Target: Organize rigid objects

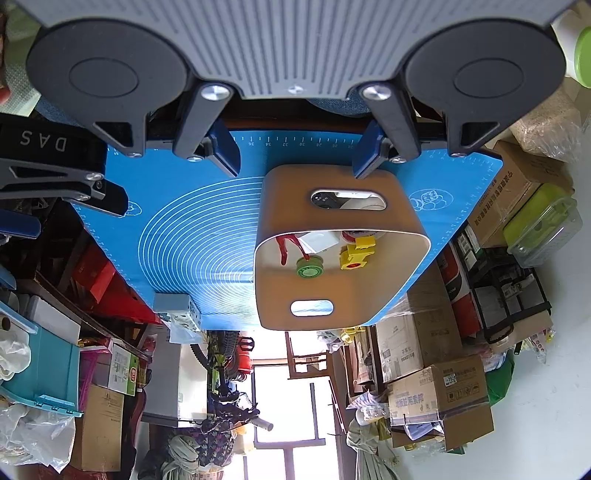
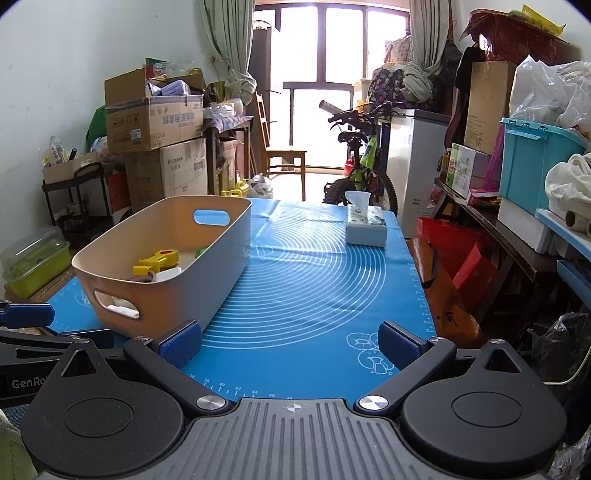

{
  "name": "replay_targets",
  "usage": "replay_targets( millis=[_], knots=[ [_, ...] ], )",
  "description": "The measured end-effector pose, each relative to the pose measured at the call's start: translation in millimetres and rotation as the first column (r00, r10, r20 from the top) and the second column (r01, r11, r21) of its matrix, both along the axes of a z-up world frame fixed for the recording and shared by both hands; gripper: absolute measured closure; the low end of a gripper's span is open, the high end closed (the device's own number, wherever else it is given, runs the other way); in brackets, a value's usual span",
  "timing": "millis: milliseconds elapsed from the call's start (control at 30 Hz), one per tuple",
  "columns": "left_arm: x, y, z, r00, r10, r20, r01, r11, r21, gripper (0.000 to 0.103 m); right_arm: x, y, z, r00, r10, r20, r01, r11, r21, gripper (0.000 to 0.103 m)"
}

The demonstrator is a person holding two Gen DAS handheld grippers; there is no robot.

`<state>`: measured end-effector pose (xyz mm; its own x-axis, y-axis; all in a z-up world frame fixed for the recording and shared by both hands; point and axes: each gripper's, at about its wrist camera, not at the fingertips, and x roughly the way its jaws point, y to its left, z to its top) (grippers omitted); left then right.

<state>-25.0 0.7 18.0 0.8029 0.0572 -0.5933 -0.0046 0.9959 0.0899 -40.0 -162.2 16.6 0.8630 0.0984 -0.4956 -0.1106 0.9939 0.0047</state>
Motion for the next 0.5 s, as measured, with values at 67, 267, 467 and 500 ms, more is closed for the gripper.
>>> replay_targets(
  millis=[67, 267, 467, 500],
  knots=[
    [-0.1, -0.1, -0.1, 1.000, 0.000, -0.001, 0.000, 1.000, 0.001, 0.035, -0.1, 0.0, -0.1, 1.000, 0.000, -0.001, 0.000, 1.000, 0.000, 0.002],
    [-0.2, -1.4, 0.0, 1.000, -0.008, 0.002, 0.008, 1.000, 0.003, 0.035, 0.0, -0.2, -0.1, 1.000, 0.000, 0.000, 0.000, 1.000, 0.000, 0.002],
    [0.0, -1.3, -0.3, 1.000, -0.008, 0.001, 0.008, 1.000, 0.002, 0.035, 0.0, -0.2, -0.1, 1.000, 0.001, 0.000, -0.001, 1.000, -0.001, 0.002],
    [0.0, -1.3, -0.3, 1.000, -0.008, 0.001, 0.008, 1.000, 0.002, 0.035, 0.0, -0.1, -0.1, 1.000, 0.000, 0.000, 0.000, 1.000, -0.001, 0.002]
  ],
)
